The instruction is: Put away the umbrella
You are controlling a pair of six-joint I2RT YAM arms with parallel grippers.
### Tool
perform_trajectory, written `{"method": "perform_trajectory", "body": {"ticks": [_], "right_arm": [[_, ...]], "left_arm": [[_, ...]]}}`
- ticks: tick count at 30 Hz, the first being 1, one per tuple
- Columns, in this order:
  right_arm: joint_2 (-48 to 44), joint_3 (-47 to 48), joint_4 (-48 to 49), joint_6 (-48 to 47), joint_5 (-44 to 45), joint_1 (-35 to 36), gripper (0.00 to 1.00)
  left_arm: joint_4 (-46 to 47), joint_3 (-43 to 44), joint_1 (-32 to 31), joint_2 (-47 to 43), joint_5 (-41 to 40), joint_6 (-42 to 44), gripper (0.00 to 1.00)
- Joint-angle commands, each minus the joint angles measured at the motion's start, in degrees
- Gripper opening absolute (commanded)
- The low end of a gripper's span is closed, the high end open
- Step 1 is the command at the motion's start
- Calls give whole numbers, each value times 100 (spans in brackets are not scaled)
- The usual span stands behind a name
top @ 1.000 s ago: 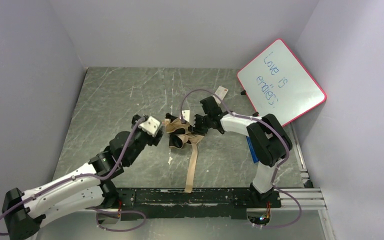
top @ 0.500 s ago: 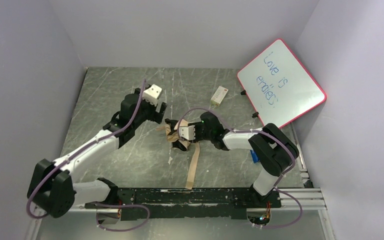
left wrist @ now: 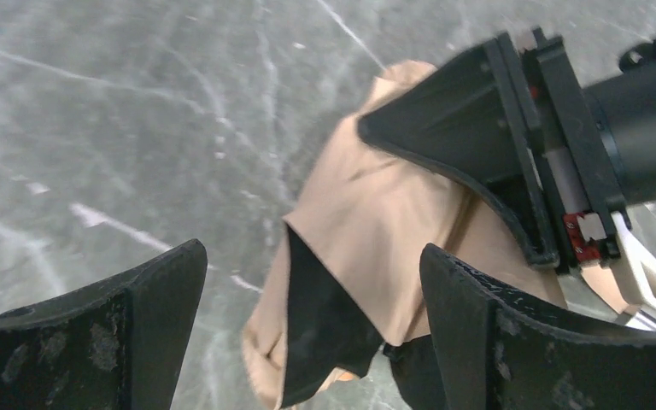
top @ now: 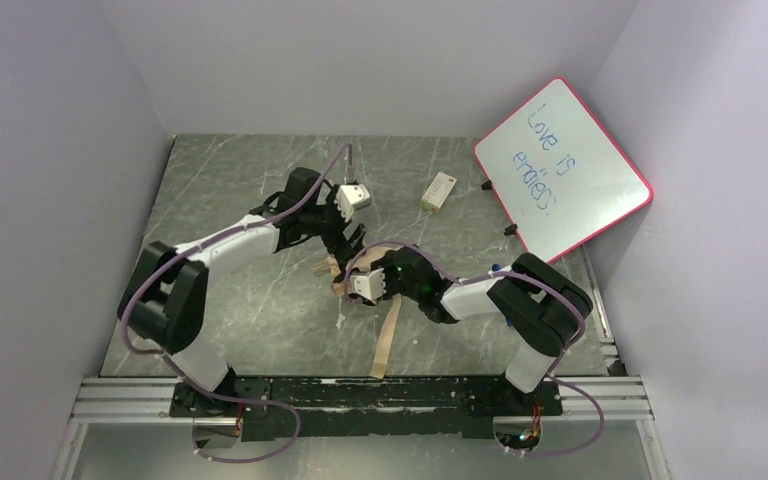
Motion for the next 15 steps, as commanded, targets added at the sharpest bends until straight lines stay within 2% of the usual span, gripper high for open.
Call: {"method": "perform_trajectory", "body": {"ticks": [1,7,15], "right_arm": [[276,-268,-828,73,65,82,7],[277,-264,-864,98,61,103,7],[298,-202,-948,89,58,105,7]], "left_arm": [[-811,466,61,441,1459,553,97],[-1462,721,60,926,1945,970,97],[-1476,346,28,953,1764,1347,97]]}}
